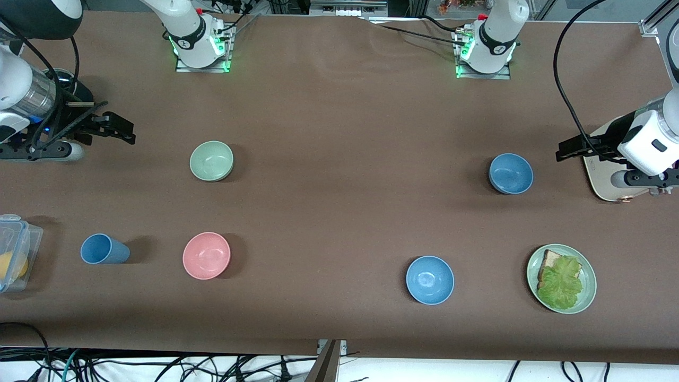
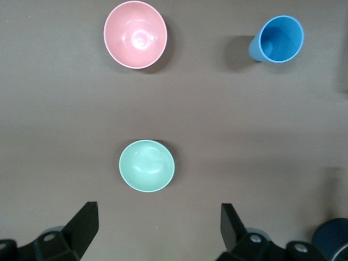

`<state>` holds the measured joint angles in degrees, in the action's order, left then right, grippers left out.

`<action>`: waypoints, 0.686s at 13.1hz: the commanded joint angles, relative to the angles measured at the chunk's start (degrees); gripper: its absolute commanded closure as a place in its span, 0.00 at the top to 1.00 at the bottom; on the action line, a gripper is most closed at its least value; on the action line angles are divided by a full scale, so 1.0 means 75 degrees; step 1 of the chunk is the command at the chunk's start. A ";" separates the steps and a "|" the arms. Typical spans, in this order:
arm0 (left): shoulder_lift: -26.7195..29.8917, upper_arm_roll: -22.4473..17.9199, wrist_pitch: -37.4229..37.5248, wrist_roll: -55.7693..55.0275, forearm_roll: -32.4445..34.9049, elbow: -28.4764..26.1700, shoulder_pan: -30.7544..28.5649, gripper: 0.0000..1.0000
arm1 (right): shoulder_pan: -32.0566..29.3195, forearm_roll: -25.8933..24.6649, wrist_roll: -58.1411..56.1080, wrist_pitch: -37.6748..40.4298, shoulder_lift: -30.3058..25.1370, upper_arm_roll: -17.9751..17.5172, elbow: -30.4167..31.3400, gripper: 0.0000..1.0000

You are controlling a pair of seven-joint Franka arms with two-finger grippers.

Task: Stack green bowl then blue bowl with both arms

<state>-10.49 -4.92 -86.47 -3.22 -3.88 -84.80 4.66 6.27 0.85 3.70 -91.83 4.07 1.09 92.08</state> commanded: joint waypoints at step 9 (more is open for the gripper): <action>-0.0054 0.0012 0.0091 0.0124 0.0131 0.0185 -0.0012 1.00 | -0.0063 -0.0184 -0.0036 0.0338 0.0032 -0.0040 -0.0266 0.99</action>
<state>-10.49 -4.92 -86.47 -3.22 -3.88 -84.79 4.65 6.23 0.17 3.74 -90.87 4.07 1.09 91.80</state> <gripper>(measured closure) 0.000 0.004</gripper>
